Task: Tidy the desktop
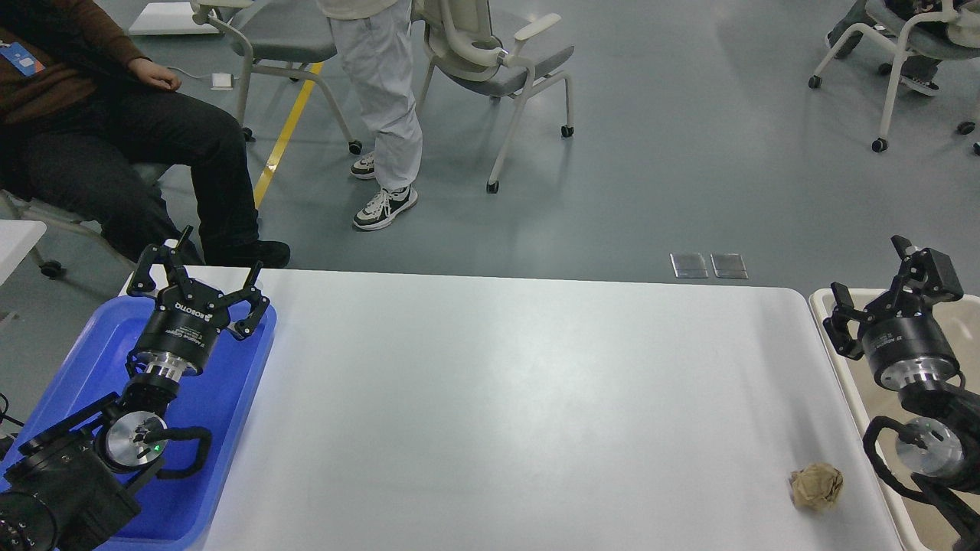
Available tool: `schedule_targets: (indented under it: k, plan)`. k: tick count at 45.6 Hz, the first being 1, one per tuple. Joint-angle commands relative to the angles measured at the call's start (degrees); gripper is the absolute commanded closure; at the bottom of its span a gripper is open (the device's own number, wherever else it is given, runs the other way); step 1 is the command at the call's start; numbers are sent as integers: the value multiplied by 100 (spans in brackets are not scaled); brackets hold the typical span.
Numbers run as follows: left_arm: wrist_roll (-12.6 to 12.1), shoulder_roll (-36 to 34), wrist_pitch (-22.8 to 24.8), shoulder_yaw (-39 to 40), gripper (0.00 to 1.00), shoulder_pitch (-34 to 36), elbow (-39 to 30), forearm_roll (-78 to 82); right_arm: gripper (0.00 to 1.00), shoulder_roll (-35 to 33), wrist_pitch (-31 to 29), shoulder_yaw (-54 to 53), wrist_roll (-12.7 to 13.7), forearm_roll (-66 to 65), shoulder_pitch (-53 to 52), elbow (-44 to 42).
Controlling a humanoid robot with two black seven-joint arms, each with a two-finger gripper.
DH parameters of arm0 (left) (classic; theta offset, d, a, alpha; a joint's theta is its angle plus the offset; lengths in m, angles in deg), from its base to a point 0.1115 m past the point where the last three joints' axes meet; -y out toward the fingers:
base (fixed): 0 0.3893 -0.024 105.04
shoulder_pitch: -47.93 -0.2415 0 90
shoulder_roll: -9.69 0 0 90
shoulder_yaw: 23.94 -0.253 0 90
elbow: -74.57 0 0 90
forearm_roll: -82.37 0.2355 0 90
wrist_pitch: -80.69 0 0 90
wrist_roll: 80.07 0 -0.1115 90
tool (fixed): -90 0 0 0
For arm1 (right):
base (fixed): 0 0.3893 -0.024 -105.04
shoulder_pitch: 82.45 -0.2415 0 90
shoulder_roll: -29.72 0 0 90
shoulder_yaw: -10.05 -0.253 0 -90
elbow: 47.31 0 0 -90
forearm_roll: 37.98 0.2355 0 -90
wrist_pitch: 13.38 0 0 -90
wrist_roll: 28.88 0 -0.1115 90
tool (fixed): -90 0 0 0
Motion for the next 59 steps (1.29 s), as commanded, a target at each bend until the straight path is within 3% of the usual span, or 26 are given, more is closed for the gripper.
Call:
schedule_targets:
  k: [1, 27, 36, 49, 59]
  plan:
    - [0, 0, 0, 0, 2, -3, 0, 0, 0, 26, 37, -3, 9, 25, -65, -125]
    - [0, 0, 0, 9, 2, -3, 0, 0, 0, -97, 29, 164, 17, -89, -65, -169]
    - [0, 0, 0, 0, 2, -3, 0, 0, 0, -931, 151, 831, 26, -607, -214, -177]
    - [0, 0, 0, 0, 2, -3, 0, 0, 0, -2407, 134, 2825, 44, -2065, -820, 349]
    - [0, 0, 9, 9, 2, 6, 0, 0, 0, -3129, -24, 5136, 439, -3455, -1883, 693]
